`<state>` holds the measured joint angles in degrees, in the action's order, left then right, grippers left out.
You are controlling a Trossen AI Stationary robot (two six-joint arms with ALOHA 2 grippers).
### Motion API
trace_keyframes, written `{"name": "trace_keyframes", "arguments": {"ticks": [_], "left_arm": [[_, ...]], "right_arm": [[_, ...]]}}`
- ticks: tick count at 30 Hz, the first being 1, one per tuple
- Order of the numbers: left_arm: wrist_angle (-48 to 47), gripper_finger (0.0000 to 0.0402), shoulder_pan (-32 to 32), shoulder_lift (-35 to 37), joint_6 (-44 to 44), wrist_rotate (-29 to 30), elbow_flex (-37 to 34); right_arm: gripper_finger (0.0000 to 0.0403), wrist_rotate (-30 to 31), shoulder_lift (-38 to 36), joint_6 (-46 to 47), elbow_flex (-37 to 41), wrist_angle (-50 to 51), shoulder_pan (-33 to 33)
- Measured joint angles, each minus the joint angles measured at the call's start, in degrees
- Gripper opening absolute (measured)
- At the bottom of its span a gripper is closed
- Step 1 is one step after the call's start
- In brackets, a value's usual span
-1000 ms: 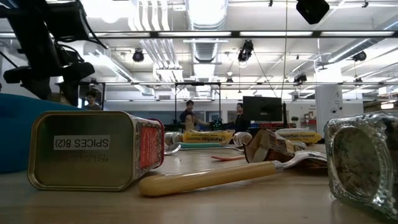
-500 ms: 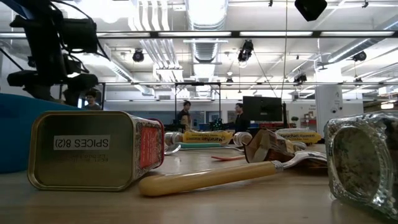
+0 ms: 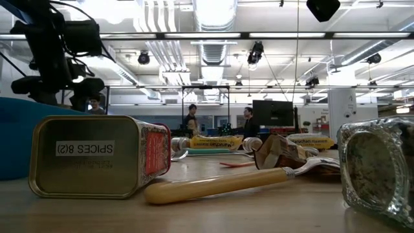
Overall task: Pick & Place Food Item
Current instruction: Put the gold seasoning bottle into the yellow bin
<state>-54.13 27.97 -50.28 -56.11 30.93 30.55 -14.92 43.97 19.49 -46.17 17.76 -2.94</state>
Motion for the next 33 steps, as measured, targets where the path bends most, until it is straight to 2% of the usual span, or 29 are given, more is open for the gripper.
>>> {"name": "trace_keyframes", "arguments": {"ticks": [3,7,11,23,33], "left_arm": [[0.05,0.0283,0.00,0.03,-0.47,-0.03,-0.20],[-1.65,0.0327,0.04,-0.44,-0.42,-3.11,-0.68],[-1.27,0.0347,0.06,-0.27,-0.26,-3.45,-0.20],[-1.45,0.0354,0.04,-0.20,0.34,-4.34,0.15],[-5.15,0.0354,0.04,-0.20,3.96,-3.99,6.50]], "right_arm": [[0.0359,-0.04,0.01,0.00,0.00,0.00,0.00],[0.0359,-0.07,0.00,0.02,0.00,-0.02,0.00],[0.0359,-0.08,0.02,0.02,0.00,-0.04,-0.01],[0.0359,-0.09,0.02,0.00,0.00,-0.02,-0.02],[0.0359,-0.07,0.02,0.01,0.00,-0.02,-0.02]]}}
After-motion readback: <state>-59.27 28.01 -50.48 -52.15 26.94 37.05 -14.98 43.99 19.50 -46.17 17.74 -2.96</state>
